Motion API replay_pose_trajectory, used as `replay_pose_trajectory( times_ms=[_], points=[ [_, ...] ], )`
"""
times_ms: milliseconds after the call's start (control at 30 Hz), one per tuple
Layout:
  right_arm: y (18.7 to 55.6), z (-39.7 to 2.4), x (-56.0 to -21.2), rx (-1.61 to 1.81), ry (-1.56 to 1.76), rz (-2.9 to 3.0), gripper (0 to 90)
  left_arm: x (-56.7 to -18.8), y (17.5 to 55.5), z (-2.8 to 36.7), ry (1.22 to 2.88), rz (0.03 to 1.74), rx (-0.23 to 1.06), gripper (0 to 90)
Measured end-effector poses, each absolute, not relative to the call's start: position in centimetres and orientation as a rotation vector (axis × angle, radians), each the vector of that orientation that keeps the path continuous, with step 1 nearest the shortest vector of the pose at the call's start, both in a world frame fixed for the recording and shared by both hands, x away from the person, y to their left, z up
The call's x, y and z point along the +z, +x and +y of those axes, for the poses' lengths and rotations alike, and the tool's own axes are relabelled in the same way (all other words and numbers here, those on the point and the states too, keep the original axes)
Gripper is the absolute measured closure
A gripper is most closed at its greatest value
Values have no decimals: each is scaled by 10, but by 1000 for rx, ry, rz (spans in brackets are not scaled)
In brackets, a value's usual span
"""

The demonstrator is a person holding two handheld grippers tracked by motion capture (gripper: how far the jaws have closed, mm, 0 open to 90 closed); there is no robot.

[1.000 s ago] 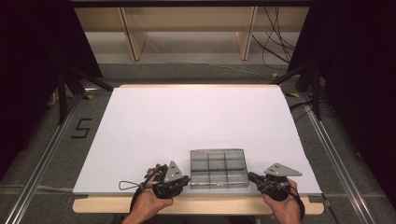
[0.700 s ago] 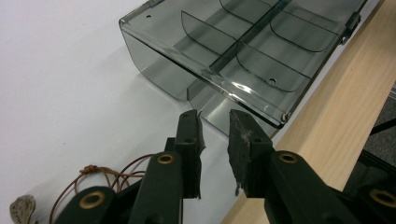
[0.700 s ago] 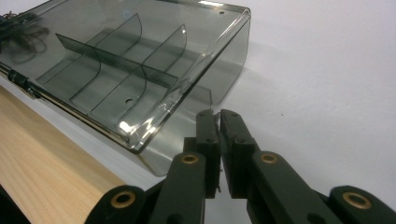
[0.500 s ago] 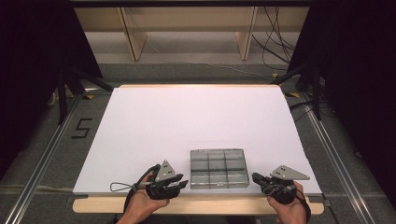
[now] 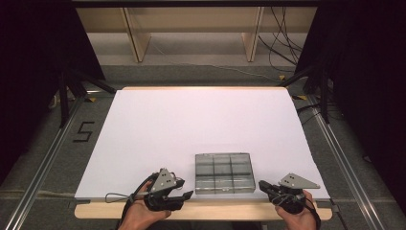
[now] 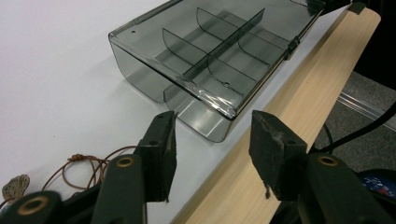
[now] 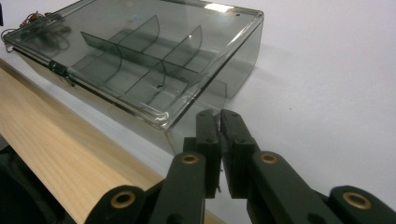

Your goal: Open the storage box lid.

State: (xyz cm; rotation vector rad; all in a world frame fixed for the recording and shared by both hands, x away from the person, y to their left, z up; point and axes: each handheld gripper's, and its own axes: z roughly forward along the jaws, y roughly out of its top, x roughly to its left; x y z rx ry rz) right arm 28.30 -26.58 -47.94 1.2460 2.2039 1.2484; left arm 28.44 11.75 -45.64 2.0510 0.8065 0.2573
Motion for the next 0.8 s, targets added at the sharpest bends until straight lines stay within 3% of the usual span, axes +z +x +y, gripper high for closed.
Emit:
replay_pose_trajectory(
  times_ms=[333, 800],
  points=[
    [277, -264, -481, 1271, 1231, 2228, 891, -457, 277, 123, 2017, 854, 242, 405],
    [268, -257, -479, 1268, 1187, 2268, 899, -464, 275, 124, 2032, 852, 269, 401]
  ],
)
